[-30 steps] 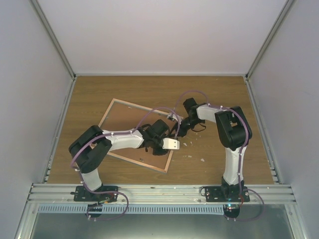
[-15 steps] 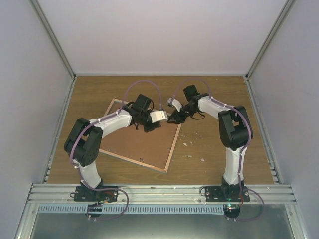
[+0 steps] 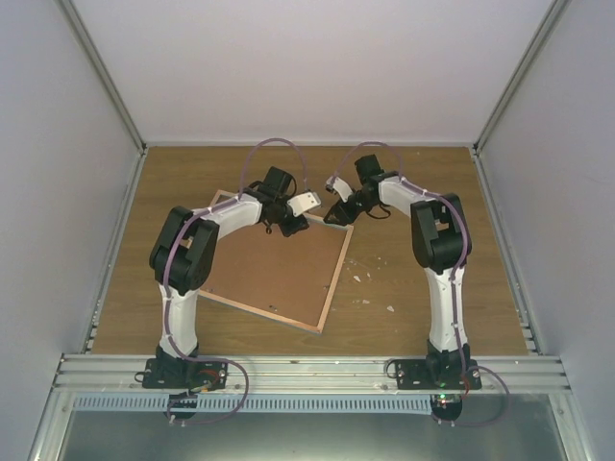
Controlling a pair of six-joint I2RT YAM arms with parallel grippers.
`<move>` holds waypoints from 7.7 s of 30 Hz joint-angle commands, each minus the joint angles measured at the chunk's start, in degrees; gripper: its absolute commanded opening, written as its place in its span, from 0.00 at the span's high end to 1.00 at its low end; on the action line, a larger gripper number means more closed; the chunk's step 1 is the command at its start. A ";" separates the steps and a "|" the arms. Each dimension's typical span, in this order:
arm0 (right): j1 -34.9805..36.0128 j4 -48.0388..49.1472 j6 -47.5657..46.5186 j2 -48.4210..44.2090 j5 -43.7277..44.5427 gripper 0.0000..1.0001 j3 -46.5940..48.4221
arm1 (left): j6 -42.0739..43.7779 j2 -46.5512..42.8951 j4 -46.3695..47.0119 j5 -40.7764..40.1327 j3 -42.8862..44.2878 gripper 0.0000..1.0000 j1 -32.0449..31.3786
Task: Put the photo into the frame
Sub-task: Adjust the photo frame at the center of the board, then install the photo frame at the center of the board.
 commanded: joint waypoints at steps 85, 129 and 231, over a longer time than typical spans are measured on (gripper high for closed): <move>6.25 20.64 17.60 -8.57 -26.33 0.69 -27.29 | -5.98 -21.68 4.15 4.86 -29.39 0.58 1.76; 10.98 25.75 35.10 0.81 -3.61 0.82 -22.18 | -25.83 -18.81 1.47 -7.20 -26.10 0.68 -6.19; 11.28 28.75 37.23 2.79 -3.85 0.99 -25.19 | -9.00 -14.99 12.48 -6.21 -33.23 1.00 -8.92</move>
